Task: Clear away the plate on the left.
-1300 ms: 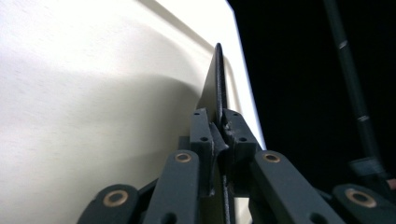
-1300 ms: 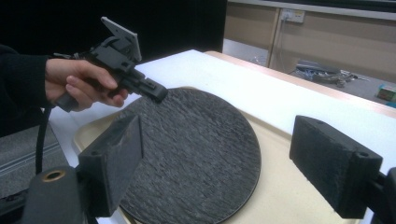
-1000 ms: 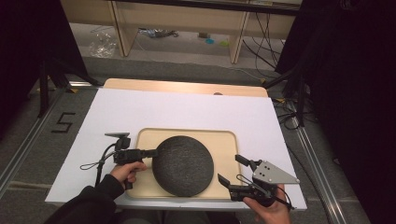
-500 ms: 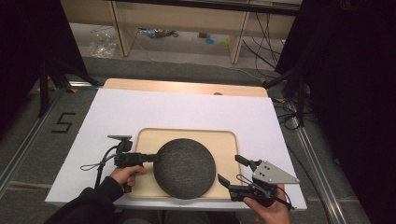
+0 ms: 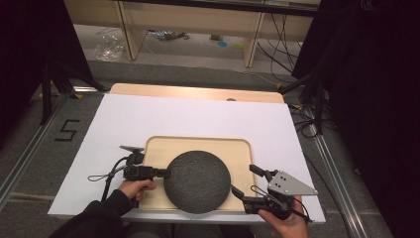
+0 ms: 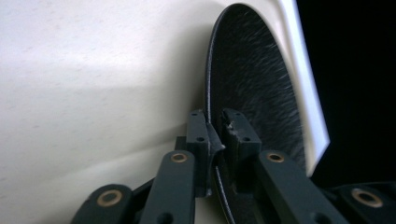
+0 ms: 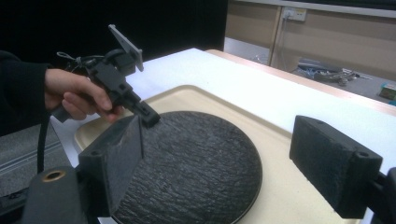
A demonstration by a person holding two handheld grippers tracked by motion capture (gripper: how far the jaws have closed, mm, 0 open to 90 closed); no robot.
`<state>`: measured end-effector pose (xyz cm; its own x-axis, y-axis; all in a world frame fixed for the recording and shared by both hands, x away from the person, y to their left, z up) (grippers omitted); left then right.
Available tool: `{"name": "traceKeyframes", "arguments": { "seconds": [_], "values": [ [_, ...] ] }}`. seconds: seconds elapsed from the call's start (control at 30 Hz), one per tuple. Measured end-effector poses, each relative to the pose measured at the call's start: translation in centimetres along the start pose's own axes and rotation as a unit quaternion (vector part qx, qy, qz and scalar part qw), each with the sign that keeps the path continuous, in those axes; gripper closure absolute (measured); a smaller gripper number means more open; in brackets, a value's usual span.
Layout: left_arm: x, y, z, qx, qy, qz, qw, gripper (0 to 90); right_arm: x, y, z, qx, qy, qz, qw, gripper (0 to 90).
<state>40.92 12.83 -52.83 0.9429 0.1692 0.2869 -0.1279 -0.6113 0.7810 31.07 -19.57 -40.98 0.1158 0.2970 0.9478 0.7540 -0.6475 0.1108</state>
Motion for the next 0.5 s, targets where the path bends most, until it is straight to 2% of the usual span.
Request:
{"name": "traceKeyframes", "arguments": {
  "seconds": [0.03, 0.13, 0.17, 0.2, 0.23, 0.3, 0.33, 0.37, 0.4, 0.43, 0.5],
  "values": [
    [0.0, 0.3, -0.1, -0.009, -0.003, -0.007, 0.9999, 74.6, 0.0, 0.0, 0.0, -0.001, -0.002, 0.000, 1.0000, 18.6],
    [0.2, 0.4, -0.3, -0.013, 0.000, -0.005, 0.9999, 67.6, -0.1, 0.0, 0.0, -0.002, -0.002, 0.001, 1.0000, 18.6],
    [0.2, 0.6, -0.4, -0.014, 0.001, -0.024, 0.9996, 67.6, 0.0, 0.1, 0.1, -0.005, 0.002, 0.002, 1.0000, 18.6],
    [0.5, 0.6, -0.8, -0.017, 0.010, -0.034, 0.9992, 62.6, -0.1, 0.0, 0.0, -0.002, -0.002, 0.000, 1.0000, 18.6],
    [0.5, 0.6, -0.8, -0.017, 0.010, -0.034, 0.9992, 62.2, -0.1, 0.0, 0.0, -0.002, -0.002, 0.000, 1.0000, 18.6],
    [0.7, 0.7, -1.3, -0.025, 0.017, -0.031, 0.9990, 62.0, 0.0, 0.0, 0.0, -0.001, -0.002, 0.000, 1.0000, 18.6],
    [0.9, 0.5, -1.5, -0.023, 0.023, -0.014, 0.9994, 61.0, 0.0, 0.0, 0.0, -0.002, -0.002, 0.000, 1.0000, 18.6],
    [1.0, 0.5, -1.7, -0.019, 0.028, -0.014, 0.9993, 59.6, -0.1, -0.1, 0.0, -0.001, -0.004, 0.002, 1.0000, 18.6],
    [1.2, 0.3, -1.8, -0.017, 0.029, 0.001, 0.9994, 59.6, -0.1, -0.1, 0.0, -0.001, -0.004, 0.002, 1.0000, 18.6],
    [1.4, 0.3, -2.1, -0.020, 0.027, 0.007, 0.9994, 57.8, 0.0, 0.0, 0.0, -0.002, -0.001, 0.000, 1.0000, 18.6],
    [1.5, 0.3, -2.3, -0.019, 0.032, 0.006, 0.9993, 56.9, -0.1, 0.0, 0.0, -0.001, -0.003, 0.003, 1.0000, 18.6]
  ]
}}
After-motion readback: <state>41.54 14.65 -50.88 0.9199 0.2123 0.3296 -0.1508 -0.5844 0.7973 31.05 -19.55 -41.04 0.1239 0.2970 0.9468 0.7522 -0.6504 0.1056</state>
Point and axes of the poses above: each handheld gripper's, and its own axes: z roughly forward along the jaws, x roughly out of its top, y roughly to its right, the point moved 5 cm from there along z, roughly forward along the jaws, and after that the axes turned 6 degrees about -z, right-handed, at the moved point
